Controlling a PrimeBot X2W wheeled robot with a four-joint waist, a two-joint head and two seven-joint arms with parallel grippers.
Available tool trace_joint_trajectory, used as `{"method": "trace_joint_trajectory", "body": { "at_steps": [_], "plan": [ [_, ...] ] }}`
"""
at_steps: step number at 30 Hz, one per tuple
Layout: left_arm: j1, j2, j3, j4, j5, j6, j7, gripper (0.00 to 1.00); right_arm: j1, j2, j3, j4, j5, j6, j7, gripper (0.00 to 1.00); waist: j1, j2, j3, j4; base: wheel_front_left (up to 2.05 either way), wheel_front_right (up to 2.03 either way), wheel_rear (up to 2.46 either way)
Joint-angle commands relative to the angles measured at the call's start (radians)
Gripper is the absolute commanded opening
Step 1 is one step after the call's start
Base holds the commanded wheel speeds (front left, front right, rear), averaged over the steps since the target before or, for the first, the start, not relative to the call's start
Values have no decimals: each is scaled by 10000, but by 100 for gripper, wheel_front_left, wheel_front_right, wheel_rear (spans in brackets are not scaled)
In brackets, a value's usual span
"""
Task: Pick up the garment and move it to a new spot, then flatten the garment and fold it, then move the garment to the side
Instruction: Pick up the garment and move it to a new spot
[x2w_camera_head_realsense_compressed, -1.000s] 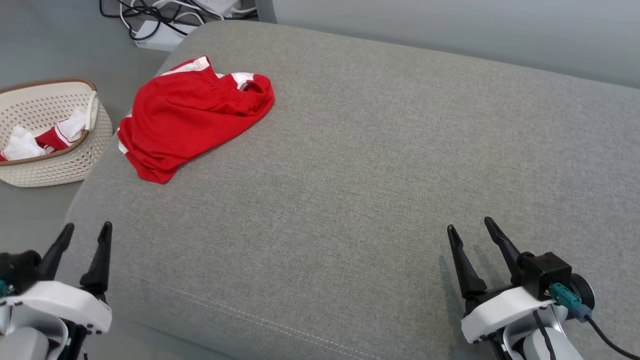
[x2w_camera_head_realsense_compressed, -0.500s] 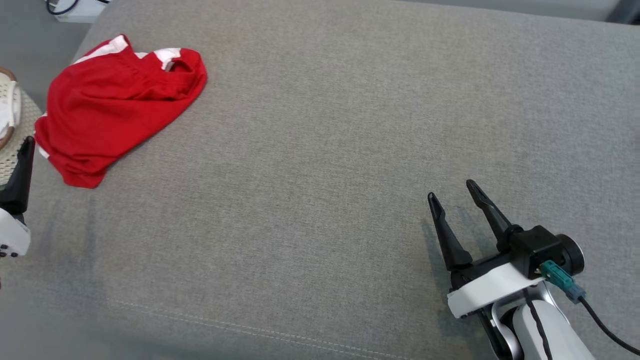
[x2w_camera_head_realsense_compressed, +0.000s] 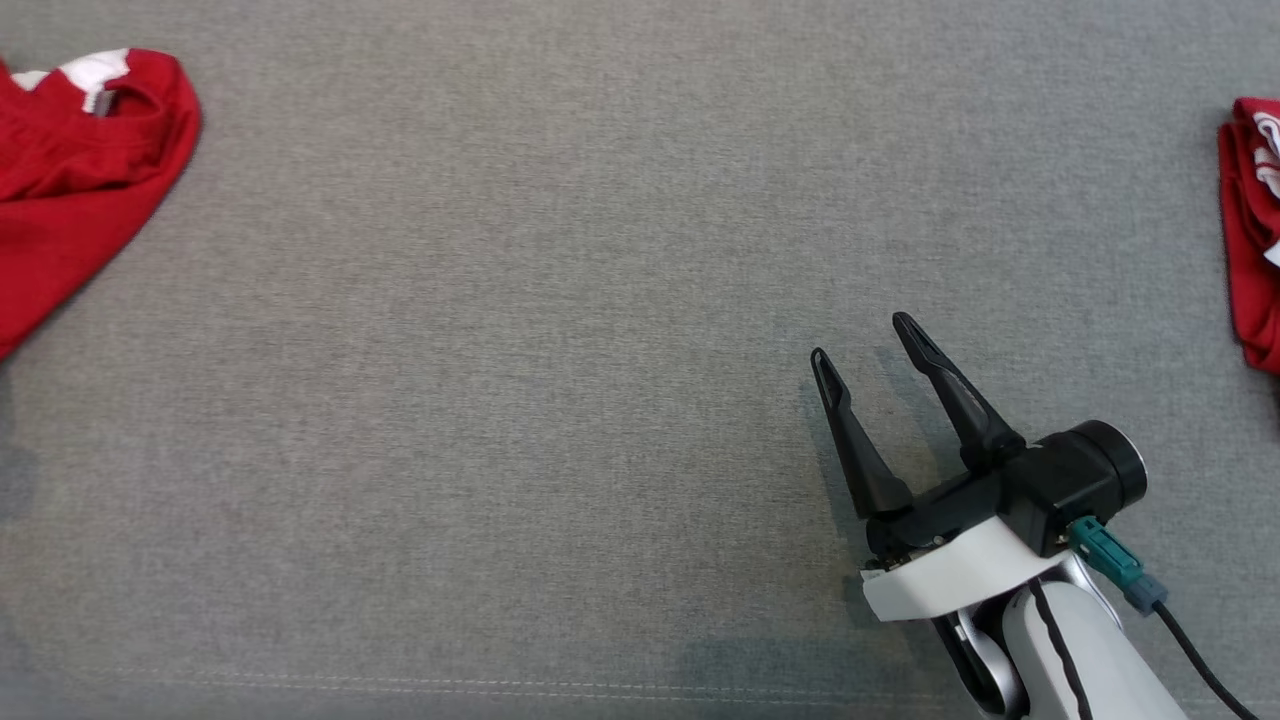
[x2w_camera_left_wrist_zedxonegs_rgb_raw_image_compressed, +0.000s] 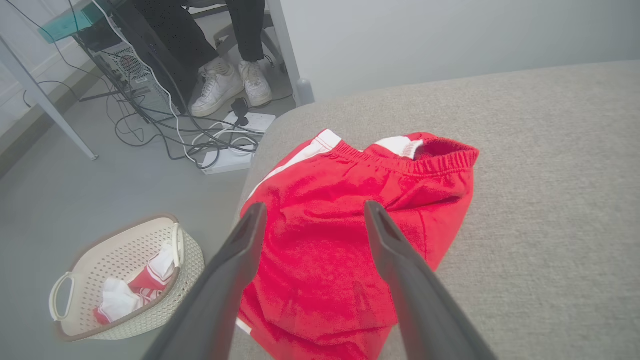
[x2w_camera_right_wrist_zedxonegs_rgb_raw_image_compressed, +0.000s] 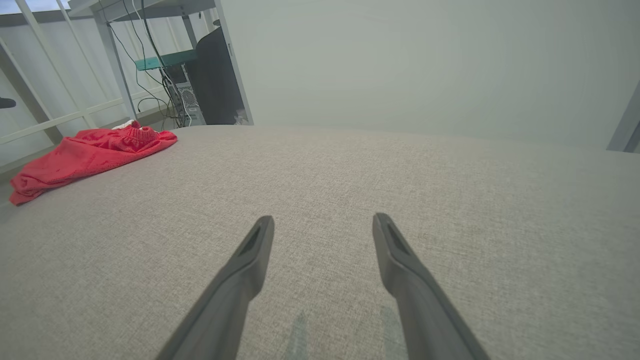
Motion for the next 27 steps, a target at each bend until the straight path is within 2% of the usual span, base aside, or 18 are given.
{"method": "trace_joint_trajectory", "body": {
  "at_steps": [1,8,14,21,26,27],
  "plan": [
    [-563,1115,-2,-128,-658,-38,99,100,30,89,332,-585,-53,-2,-126,100,0,0,541,-568,0,0,0],
    [-960,2072,-923,-116,-1632,-38,289,100,200,89,448,-1099,-112,-2,-126,100,0,0,1041,-1071,0,0,0],
    [-1110,2475,-1418,121,-2373,-38,324,100,367,89,525,-1510,-178,-2,-126,100,0,0,1421,-1422,0,0,0],
    [-1264,2654,-1897,855,-2573,-38,498,100,456,89,574,-1778,-207,-2,-126,100,0,0,1692,-1708,0,0,0],
    [-1507,2484,-2252,1319,-2531,-38,561,100,561,89,529,-1910,-223,-2,-126,100,0,0,1762,-1798,0,0,0],
    [-1528,2421,-2296,1345,-2614,-38,602,96,577,89,520,-1917,-218,-2,-126,100,0,0,1759,-1802,0,0,0]
  ]
}}
